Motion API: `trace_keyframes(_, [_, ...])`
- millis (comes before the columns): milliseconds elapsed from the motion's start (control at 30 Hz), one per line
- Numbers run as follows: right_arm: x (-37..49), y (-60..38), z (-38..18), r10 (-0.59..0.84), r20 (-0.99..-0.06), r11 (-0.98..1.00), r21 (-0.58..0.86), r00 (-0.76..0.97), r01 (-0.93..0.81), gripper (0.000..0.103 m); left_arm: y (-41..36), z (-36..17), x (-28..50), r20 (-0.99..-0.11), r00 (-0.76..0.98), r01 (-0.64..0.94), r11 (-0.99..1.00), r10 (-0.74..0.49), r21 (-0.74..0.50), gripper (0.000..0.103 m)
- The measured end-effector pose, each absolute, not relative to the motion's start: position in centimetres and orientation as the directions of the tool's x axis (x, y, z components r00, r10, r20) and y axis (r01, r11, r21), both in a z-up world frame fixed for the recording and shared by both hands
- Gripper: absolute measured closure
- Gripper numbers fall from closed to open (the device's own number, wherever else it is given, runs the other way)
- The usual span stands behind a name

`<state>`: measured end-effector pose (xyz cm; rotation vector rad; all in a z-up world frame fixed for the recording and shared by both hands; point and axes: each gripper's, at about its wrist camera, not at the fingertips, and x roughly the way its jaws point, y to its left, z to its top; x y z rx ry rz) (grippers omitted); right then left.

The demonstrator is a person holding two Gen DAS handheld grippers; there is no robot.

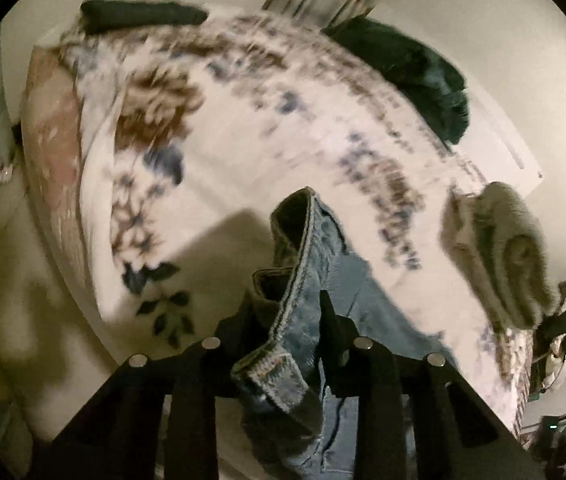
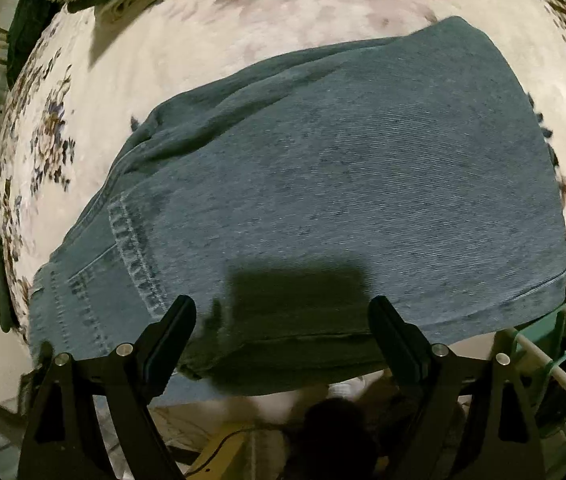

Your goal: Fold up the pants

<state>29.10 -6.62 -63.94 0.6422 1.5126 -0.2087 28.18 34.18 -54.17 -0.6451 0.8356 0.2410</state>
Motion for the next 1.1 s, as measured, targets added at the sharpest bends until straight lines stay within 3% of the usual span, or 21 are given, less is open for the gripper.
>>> trace_keyframes(267, [26.7, -12.0, -63.0, 0.296, -0.947, 0.782, 0.313, 0.122, 0.539, 0.013, 25.6, -45.5, 28.1, -0.645, 0.750, -0.226, 0.859, -0.146, -0.459, 0.085])
trace_keyframes(500, [22.6, -20.5, -61.1, 0.272, -0.946, 0.727, 0.321, 0.174, 0.608, 0.013, 13.3, -43.8, 28.6, -0.629, 0.719, 0.001, 0.905, -0.296, -0.424, 0.087])
trace_keyframes(767, [16.1, -31.4, -60.4, 0.193, -0.960, 0.645, 0.278, 0.200, 0.711, 0.013, -2.1, -50.8, 28.3, -0.718, 0.550, 0.237, 0.904, -0.426, -0.355, 0.088])
trace_keyframes(800, [15.4, -32.3, -60.5, 0.187, -0.963, 0.636, 0.271, 0.197, 0.723, 0.013, -3.2, -52.2, 28.4, -0.734, 0.507, 0.263, 0.892, -0.451, -0.366, 0.100])
trace_keyframes(867, [14.1, -34.3, -60.8, 0.181, -0.964, 0.615, 0.264, 0.193, 0.743, 0.013, -5.5, -54.0, 28.3, -0.782, 0.428, 0.314, 0.885, -0.454, -0.343, 0.100])
trace_keyframes(1033, [13.9, -36.0, -60.9, 0.199, -0.953, 0.608, 0.303, 0.228, 0.734, 0.013, -5.9, -52.5, 27.5, -0.816, 0.359, 0.338, 0.878, -0.453, -0.338, 0.097])
trace_keyframes(1067, [14.4, -35.8, -60.8, 0.212, -0.947, 0.610, 0.322, 0.242, 0.724, 0.013, -5.3, -52.1, 27.6, -0.824, 0.352, 0.324, 0.884, -0.444, -0.338, 0.095])
trace_keyframes(1100, [15.1, -35.6, -60.7, 0.238, -0.935, 0.617, 0.355, 0.263, 0.702, 0.013, -4.1, -51.7, 27.9, -0.840, 0.343, 0.293, 0.898, -0.420, -0.329, 0.083])
